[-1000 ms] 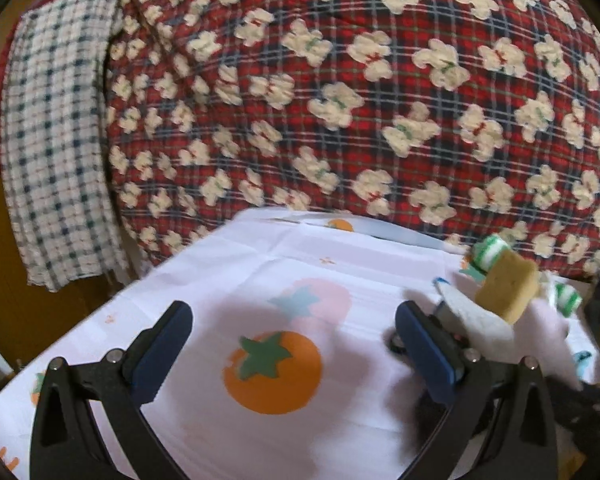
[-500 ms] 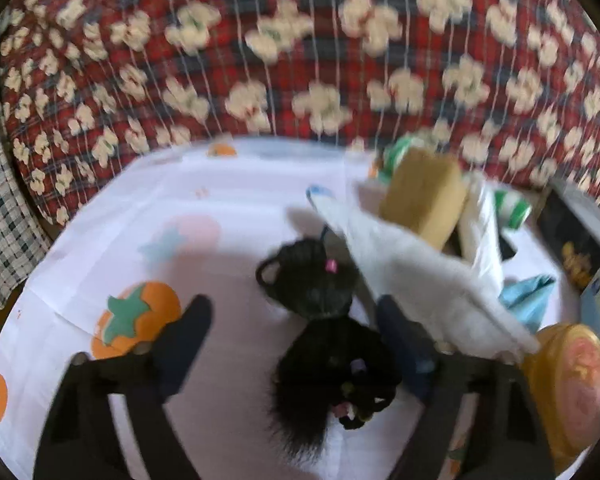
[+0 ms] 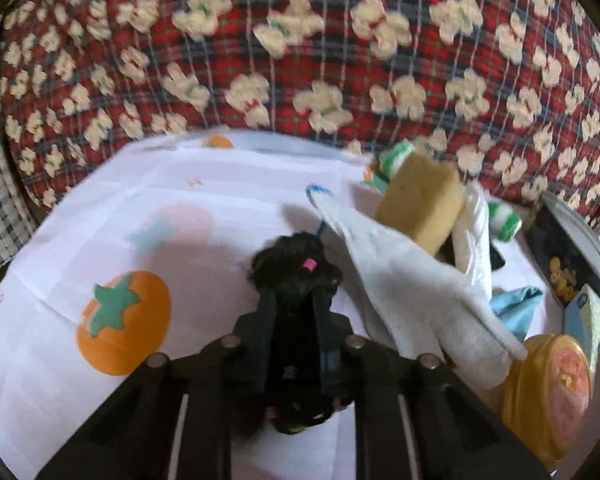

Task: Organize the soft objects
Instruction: 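Carry the hair ties and pink cloth in both tools over the round metal tin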

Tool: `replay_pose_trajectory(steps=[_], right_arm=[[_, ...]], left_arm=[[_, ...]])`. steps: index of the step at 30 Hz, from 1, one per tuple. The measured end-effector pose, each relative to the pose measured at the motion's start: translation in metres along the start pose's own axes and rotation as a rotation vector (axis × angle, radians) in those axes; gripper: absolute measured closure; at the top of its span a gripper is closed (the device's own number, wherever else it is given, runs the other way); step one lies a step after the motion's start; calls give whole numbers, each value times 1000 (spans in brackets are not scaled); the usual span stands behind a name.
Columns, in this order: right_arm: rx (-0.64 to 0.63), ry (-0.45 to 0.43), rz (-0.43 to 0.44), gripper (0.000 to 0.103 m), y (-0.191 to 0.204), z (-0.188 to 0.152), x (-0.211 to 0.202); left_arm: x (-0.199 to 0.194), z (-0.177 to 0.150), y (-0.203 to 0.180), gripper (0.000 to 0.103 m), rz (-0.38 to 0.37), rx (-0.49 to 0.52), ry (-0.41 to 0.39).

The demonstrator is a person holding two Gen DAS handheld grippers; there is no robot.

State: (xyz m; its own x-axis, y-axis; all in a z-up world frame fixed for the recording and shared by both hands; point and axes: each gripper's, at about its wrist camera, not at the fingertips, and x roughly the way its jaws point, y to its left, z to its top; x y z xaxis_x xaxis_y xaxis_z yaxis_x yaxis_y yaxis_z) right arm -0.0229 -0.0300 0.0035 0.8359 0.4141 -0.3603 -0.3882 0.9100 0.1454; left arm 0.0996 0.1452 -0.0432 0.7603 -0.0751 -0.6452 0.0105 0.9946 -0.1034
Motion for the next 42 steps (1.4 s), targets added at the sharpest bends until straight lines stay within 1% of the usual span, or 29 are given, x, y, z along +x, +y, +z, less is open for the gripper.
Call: replay_pose_trajectory(steps=[1,3,5,8,10,11,12,13,14,15,16,17,18,19,21,22,23,24,25,28,30,34,38,42], right_arm=[[-6,-3,-2,85,1,0,0],[-16,-13,-12,85,2,-1,-2],[-19,-18,-19,85,2,-1,-2],[-17,-6,-16,85,1,-2,0],[-16,3,-16,85,1,-3,2],[-18,6,-17,85,1,-3,2],[-21,6,-18,85,2,-4,3],[-26,5,-20,85,2,-4,3],[-29,6,-20,85,3,-4,3],[-28,6,-19,85,3,-4,3],[-27,8,-18,85,3,-4,4],[-27,8,-20,85,3,-5,4],[-25,13,-20,85,3,-5,4],[-23,17,-20,85,3,-6,5],[-14,26,-17,85,2,-6,6],[-8,28,-15,85,1,-6,7],[-3,30,-14,85,0,-5,7],[3,32,-14,85,-1,-5,8],[8,36,-12,85,-1,-5,9],[13,50,-8,85,-1,-6,12],[7,55,-3,85,1,-7,12],[-9,46,10,85,4,-8,9],[-14,59,21,85,5,-11,8],[-31,60,21,85,7,-16,1]], left_arm=[[-5,0,2,100,2,-7,-22],[-13,-1,4,100,2,-18,-61],[-16,-2,6,100,-1,-23,-74],[-17,-3,7,100,8,-35,-73],[-14,-3,9,99,6,-43,-57],[-10,-2,11,98,1,-52,-37],[-7,-2,12,97,-12,-55,-26],[-6,-2,10,90,-23,-50,-24],[-5,0,8,78,-22,-34,-24],[-2,4,5,70,-2,-13,-27],[-1,6,3,53,11,-3,-28],[2,9,2,41,20,5,-25],[9,12,1,40,11,5,-9],[14,14,2,40,4,4,7],[31,14,4,46,20,-10,65],[36,13,5,62,21,-17,97],[41,12,8,68,0,-30,126],[43,11,11,68,-26,-45,139],[42,10,11,72,-30,-50,136],[35,9,11,79,-25,-51,107],[24,8,9,80,-15,-39,61],[3,2,6,80,15,-35,2],[-23,-10,8,80,-5,-79,-53],[-50,-26,0,80,-25,-94,-111]])
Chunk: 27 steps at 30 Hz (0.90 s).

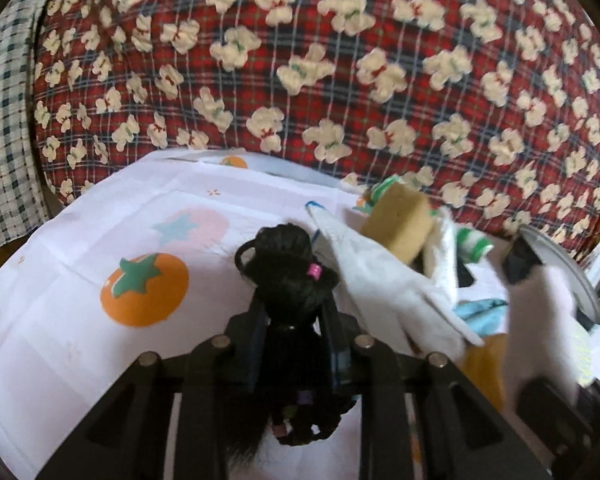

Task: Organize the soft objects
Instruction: 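Carry the hair ties and pink cloth in both tools over the round metal tin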

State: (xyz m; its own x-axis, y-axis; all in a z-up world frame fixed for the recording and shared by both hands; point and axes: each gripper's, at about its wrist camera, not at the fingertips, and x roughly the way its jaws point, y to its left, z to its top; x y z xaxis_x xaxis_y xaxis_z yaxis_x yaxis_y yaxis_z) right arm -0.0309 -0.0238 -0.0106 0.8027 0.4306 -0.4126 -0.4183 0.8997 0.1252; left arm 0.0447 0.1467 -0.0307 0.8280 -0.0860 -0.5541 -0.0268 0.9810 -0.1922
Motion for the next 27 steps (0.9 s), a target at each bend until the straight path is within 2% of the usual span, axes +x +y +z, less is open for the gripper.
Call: replay_pose_trajectory(steps=[13,27], right_arm=[[22,-33,-50,85,-28,-10,-33],[-28,-141,-214,85,-65,-17,-83]], left_arm=[[-61,-30,-35,80,-21,7,-170],[-90,-51,-97,80,-90,77,-280]])
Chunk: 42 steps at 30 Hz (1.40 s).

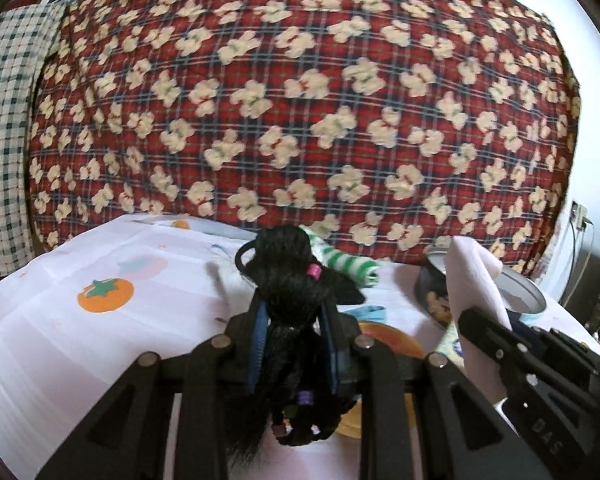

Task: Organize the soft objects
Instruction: 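Carry the hair ties and pink cloth in both tools over the round metal tin, then lower both tools into the tin and open them to drop the items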

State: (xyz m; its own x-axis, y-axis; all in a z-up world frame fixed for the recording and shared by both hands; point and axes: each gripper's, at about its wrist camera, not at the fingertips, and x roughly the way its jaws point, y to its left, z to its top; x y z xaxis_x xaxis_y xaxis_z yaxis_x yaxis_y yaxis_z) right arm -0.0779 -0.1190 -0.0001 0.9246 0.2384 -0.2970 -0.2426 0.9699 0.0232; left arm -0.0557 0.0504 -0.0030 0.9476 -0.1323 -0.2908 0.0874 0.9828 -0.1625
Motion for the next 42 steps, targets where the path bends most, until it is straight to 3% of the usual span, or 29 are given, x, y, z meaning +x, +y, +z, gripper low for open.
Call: replay_pose_trajectory(steps=[22,38,42], right_arm=[[6,-41,-233,85,-102,5,-15],[-19,-81,-409,85,-175,14,-16],[-16,-73,-451,85,-196,17,-9]], left_arm=[[19,-4,-99,80,-131,102,-3],[28,2,-186,80,-283,165,-45],[44,1,-213,80,-330,158,-10]])
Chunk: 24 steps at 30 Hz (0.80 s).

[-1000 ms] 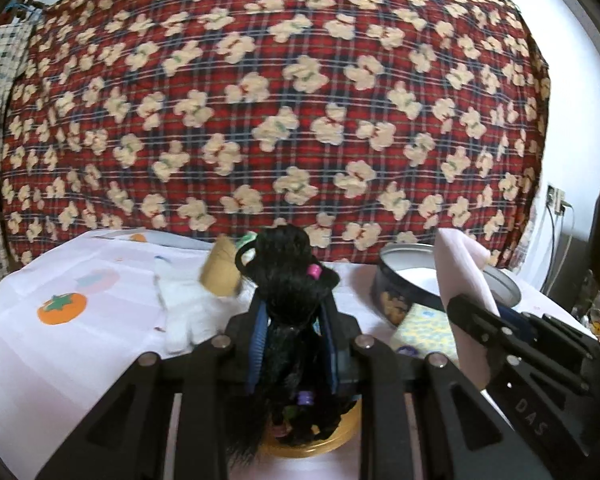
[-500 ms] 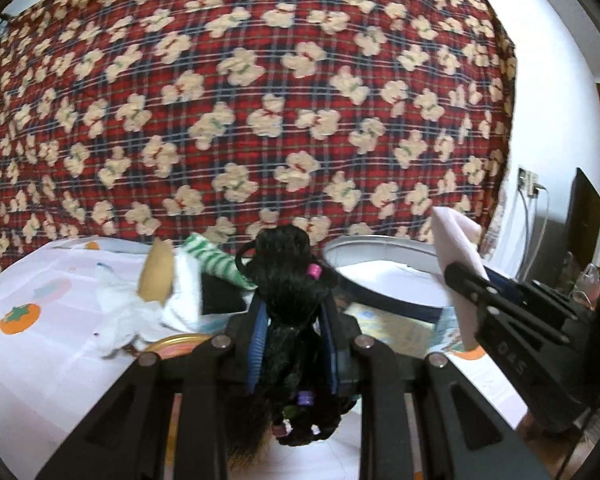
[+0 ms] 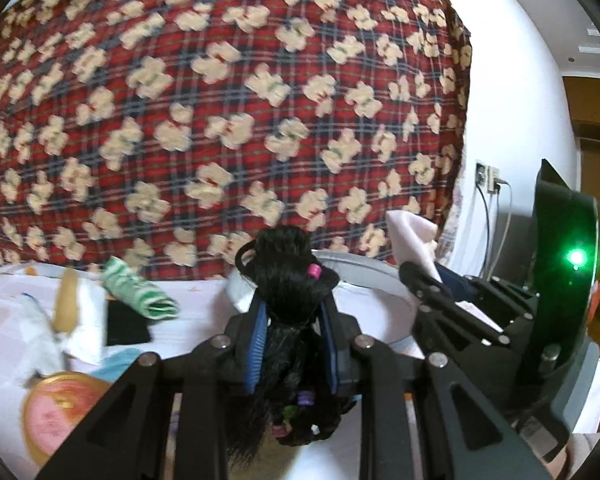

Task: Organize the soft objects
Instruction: 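Lower both tools into the tin and open them to drop the items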

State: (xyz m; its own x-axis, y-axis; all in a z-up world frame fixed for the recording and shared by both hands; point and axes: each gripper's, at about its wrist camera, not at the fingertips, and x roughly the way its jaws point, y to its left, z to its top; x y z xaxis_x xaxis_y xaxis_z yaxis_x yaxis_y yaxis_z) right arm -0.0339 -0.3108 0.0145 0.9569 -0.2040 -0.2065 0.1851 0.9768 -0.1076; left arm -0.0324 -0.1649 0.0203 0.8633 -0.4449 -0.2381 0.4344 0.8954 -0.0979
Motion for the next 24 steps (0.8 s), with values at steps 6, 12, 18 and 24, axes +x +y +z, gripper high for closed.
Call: replay_pose_trajectory(steps=[6,12,18,24], right_arm=[[-1,13,-10,85,-17,2,20],[26,73,6,85,-37,2,50],[63,135,83,85,-49,0,73],[104,215,185,85,-56,-2,94]], left_arm=[[35,0,-24,80,-15,-15,46],[65,-2,-36,80,-8,-39,92],[85,-2,-41,80,16,-42,133],[98,-2,-42,80,45,-25,150]])
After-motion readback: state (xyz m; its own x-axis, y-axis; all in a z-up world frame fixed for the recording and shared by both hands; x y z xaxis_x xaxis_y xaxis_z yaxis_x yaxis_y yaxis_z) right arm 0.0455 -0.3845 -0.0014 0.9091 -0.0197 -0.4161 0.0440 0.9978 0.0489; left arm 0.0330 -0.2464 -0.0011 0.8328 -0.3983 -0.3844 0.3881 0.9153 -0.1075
